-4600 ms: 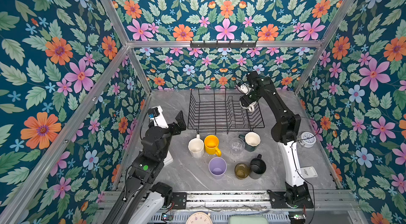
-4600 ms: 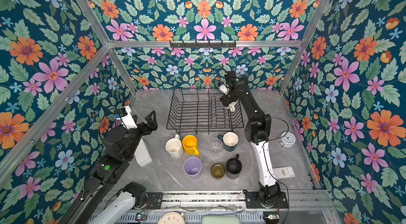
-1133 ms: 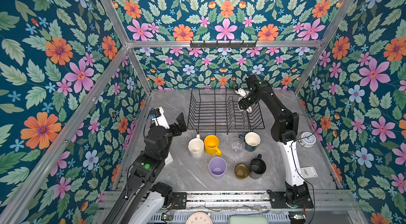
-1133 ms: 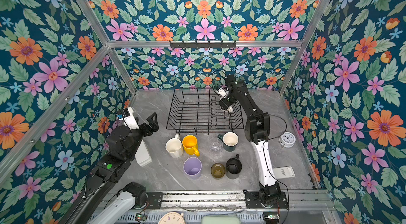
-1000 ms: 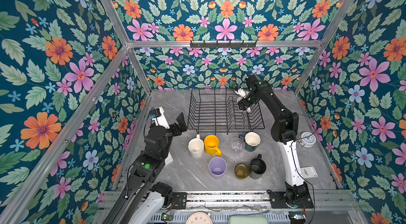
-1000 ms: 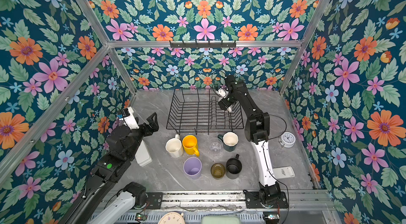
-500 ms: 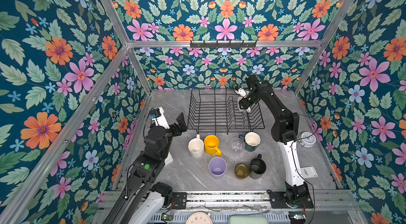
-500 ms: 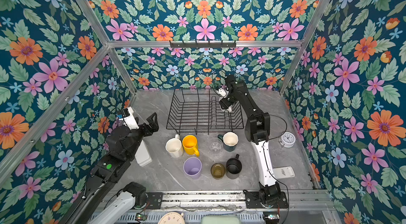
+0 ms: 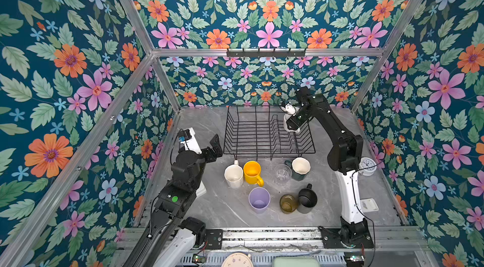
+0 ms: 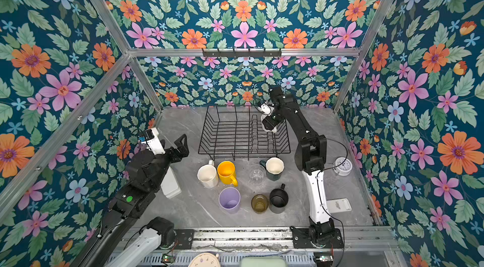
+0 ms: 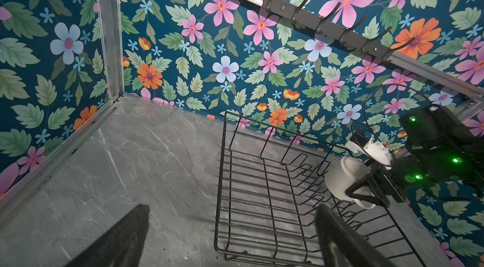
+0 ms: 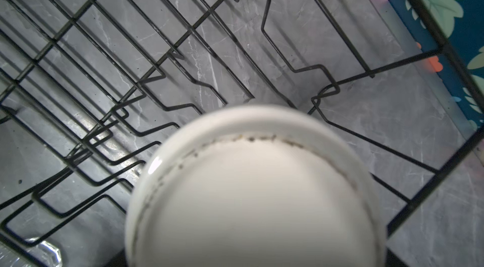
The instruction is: Load the cups into the dish rack
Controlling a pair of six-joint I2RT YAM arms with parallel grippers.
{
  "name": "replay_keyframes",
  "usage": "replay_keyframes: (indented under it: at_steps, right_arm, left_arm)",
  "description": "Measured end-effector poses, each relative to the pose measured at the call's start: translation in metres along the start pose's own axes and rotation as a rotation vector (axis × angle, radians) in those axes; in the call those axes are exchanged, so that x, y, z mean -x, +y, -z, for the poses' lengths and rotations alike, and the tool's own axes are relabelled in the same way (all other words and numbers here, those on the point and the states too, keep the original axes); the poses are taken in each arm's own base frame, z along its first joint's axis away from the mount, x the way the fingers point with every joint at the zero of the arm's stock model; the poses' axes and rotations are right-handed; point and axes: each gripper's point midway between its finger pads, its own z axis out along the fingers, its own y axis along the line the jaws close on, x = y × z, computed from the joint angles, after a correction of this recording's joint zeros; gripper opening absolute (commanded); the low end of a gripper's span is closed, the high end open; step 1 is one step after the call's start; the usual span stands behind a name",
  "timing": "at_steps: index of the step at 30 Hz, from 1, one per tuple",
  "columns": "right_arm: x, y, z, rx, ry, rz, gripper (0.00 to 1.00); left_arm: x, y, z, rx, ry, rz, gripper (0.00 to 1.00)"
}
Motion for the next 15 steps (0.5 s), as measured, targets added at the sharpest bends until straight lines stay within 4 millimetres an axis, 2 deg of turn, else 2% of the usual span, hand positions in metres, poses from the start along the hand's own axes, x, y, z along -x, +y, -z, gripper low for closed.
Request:
replay_keyframes:
  at_steps: [8, 15]
  right_arm:
    - [-0.008, -0.004, -0.007, 0.005, 0.013, -0.004, 0.56]
    - [-0.012, -0.002, -0.023, 0.024, 0.027, -0.008, 0.62]
  left_arm:
    - [0.001, -0.001, 0.001, -0.008, -0.001, 0.002, 1.00]
    - [0.001, -0.001, 0.002, -0.009, -0.004, 0.003, 1.00]
